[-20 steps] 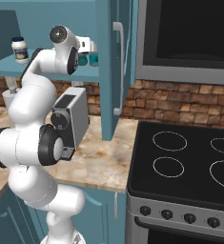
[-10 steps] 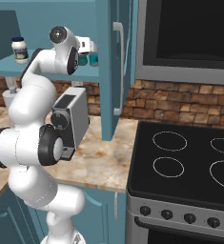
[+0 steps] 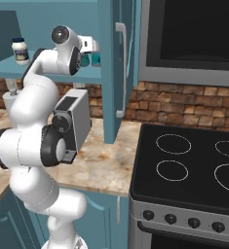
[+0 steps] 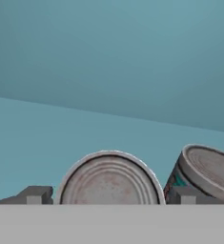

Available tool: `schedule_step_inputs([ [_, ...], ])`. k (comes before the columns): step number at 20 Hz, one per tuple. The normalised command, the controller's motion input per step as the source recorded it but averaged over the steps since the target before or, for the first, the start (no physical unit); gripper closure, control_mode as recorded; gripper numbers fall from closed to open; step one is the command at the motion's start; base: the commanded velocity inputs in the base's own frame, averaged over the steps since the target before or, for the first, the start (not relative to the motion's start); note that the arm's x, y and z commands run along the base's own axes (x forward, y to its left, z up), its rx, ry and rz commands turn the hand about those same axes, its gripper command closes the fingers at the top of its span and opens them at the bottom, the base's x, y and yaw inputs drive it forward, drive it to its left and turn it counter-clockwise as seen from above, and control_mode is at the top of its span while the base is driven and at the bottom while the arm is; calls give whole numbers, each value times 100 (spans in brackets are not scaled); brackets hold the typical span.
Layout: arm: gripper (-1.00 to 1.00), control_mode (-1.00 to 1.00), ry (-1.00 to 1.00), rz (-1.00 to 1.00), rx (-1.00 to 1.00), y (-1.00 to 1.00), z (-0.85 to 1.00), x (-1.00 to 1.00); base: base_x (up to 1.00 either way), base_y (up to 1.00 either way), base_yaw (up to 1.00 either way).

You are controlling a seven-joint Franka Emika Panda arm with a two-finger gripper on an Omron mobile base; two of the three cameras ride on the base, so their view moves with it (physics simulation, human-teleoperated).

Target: Pick the cans from the counter and place them in their designated side in the cabinet.

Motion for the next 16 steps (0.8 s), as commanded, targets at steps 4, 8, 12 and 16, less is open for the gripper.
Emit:
schedule_step_inputs([
  [4, -100, -100, -8, 0, 0, 0, 2, 13, 0, 0, 0],
  [8, -100, -100, -8, 0, 0, 0, 9, 1, 0, 0, 0],
  [12, -100, -100, -10, 1, 0, 3, 18, 0, 0, 0, 0],
  [16, -100, -100, -11, 1, 0, 9, 23, 0, 0, 0, 0],
])
